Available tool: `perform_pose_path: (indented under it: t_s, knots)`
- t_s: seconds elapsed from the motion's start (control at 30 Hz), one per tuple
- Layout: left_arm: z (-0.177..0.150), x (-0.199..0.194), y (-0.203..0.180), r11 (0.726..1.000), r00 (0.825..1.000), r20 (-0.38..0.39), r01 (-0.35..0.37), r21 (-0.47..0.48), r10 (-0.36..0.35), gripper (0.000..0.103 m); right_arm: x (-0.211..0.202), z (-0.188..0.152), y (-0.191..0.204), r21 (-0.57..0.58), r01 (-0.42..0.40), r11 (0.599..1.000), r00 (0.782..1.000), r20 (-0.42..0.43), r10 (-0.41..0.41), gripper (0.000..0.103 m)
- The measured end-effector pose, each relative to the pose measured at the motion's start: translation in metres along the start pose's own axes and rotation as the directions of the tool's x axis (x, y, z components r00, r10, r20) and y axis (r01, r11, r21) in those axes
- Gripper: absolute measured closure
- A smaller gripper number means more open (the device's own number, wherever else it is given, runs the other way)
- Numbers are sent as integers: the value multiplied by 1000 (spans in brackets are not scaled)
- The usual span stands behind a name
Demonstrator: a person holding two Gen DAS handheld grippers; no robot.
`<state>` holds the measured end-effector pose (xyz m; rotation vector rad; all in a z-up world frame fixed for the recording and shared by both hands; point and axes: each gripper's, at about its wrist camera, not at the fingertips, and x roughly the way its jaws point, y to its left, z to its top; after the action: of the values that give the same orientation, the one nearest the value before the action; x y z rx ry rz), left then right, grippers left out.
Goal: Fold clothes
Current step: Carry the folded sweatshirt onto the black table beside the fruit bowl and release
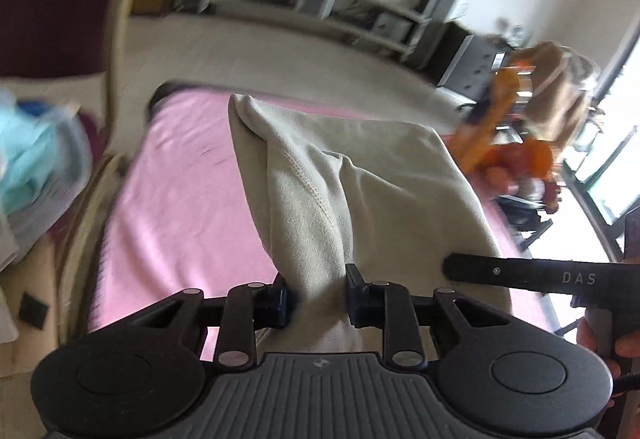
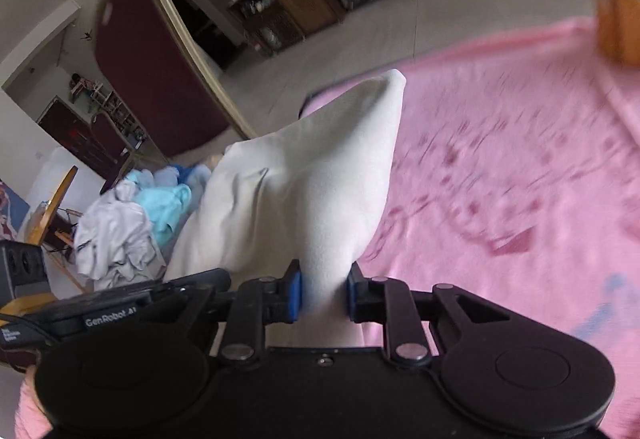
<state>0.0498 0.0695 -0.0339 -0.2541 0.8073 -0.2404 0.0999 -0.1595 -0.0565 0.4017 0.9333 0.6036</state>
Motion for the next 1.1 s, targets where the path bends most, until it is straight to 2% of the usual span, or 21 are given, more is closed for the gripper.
perform_pose_path:
  t_s: [0.17,0.27,0.37,0.47,0.6,0.73,0.9,0.93,0.97,1.03,1.1]
  knots:
    - [-4,1,-89,991,994,41,92,93,-96,78,-88,-9,-30,10,92,996,986,135,-93,82]
    - [-9,20,-149,978,988,45,137,158,-145,78,-140,-17,-53,31,152,988,964,216,-155,82]
    - [-13,53,-205,962,982,26,179,204,-188,78,-183,-25,-93,85,230,969,932,269,-245,82]
    - [-22,93,-251,950,977,-15,209,231,-211,78,-211,-34,-135,144,296,944,902,284,-326,82]
    - [-39,147,-303,939,972,-84,234,253,-220,78,-229,-41,-196,238,363,901,878,238,-416,82]
    - [-57,195,-330,943,966,-153,239,234,-207,78,-229,-47,-249,270,408,872,865,191,-464,82]
    - [-71,237,-349,952,973,-162,197,233,-162,77,-219,-47,-300,283,403,871,865,192,-463,81]
    - [-70,249,-349,959,975,-190,159,236,-115,70,-214,-46,-308,291,402,868,864,193,-464,80]
    - [-70,261,-348,963,974,-217,120,240,-68,63,-206,-44,-319,301,409,861,859,190,-475,74]
    - [-70,285,-347,967,963,-269,44,250,25,60,-202,-51,-346,355,453,818,837,149,-527,62]
    - [-65,279,-330,981,955,-297,61,187,-3,59,-200,-54,-359,410,495,766,814,90,-575,61]
